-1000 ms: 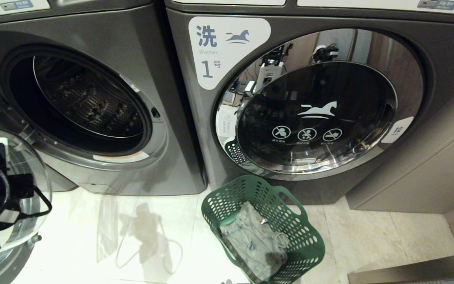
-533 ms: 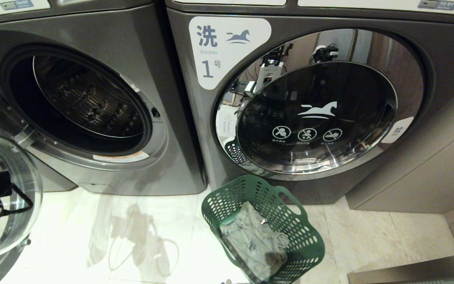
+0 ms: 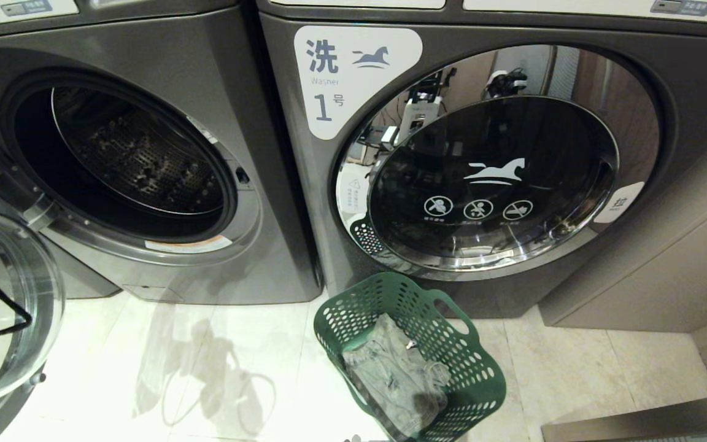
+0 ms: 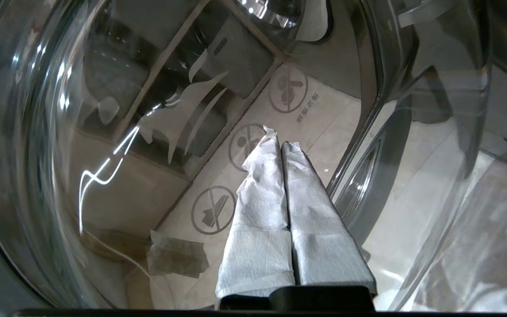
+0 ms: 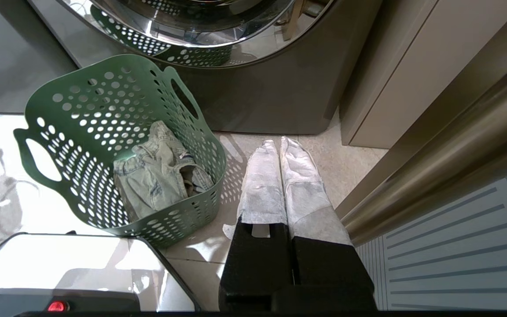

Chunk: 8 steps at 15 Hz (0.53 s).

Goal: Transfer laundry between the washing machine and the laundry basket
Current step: Open the lid of the washing machine

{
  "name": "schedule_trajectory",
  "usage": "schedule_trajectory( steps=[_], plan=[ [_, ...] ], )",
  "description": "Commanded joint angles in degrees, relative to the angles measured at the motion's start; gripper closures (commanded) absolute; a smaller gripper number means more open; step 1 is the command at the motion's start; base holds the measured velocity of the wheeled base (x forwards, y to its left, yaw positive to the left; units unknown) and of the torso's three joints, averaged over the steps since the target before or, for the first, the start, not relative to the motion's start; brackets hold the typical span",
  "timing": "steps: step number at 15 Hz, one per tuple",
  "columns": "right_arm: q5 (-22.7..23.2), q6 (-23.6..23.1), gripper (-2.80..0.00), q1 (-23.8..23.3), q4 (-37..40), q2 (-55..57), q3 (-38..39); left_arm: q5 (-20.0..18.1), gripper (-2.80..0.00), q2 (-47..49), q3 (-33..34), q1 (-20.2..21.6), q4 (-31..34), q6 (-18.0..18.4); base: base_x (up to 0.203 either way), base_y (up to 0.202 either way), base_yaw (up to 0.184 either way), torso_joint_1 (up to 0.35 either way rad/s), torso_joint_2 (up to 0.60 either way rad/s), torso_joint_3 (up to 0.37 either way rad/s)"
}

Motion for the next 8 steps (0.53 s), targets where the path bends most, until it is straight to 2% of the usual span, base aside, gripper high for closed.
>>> schedule_trajectory(
  steps=[1, 8],
  plan=[
    [0.07, -0.06, 0.0, -0.01, -0.01, -0.01, -0.06, 0.17, 0.0, -0.57, 0.7, 0.47, -0.29, 0.03, 0.0, 0.0, 0.0, 0.0, 0.0, 0.0],
    [0.01, 0.0, 0.0, 0.01, -0.01, -0.01, 0.02, -0.61, 0.0, 1.62, -0.29, 4.71, -0.55, -0.05, 0.0, 0.0, 0.0, 0.0, 0.0, 0.0]
  ],
)
